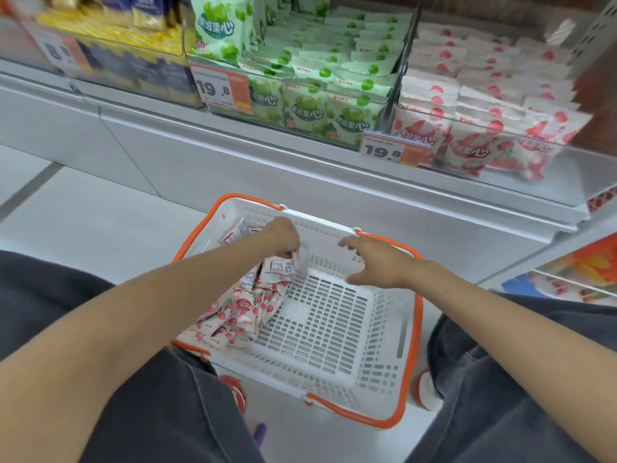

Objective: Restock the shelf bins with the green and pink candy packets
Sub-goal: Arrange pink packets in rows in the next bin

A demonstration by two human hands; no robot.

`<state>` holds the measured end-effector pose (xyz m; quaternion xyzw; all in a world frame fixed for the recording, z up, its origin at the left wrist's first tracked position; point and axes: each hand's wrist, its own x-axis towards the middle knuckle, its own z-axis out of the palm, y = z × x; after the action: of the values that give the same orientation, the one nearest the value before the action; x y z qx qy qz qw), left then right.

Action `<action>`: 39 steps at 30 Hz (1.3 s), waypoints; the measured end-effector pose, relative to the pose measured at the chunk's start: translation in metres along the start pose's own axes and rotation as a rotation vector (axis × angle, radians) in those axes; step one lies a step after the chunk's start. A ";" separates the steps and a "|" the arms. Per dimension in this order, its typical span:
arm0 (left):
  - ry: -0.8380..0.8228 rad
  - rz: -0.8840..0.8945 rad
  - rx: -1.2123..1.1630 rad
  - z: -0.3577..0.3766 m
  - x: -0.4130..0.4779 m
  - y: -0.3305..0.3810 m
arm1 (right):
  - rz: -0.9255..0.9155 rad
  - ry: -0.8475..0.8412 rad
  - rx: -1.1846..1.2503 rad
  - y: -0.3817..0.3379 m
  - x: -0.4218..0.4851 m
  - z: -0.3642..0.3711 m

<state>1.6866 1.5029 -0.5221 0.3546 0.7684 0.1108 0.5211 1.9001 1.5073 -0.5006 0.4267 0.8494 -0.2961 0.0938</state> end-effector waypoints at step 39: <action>0.416 1.210 0.269 0.060 -0.077 0.274 | 0.385 1.035 0.427 0.130 -0.148 -0.250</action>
<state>1.8729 1.6384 -0.3447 0.7578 0.5251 0.3535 0.1583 2.1161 1.6142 -0.2929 0.6716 0.6135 -0.1916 -0.3687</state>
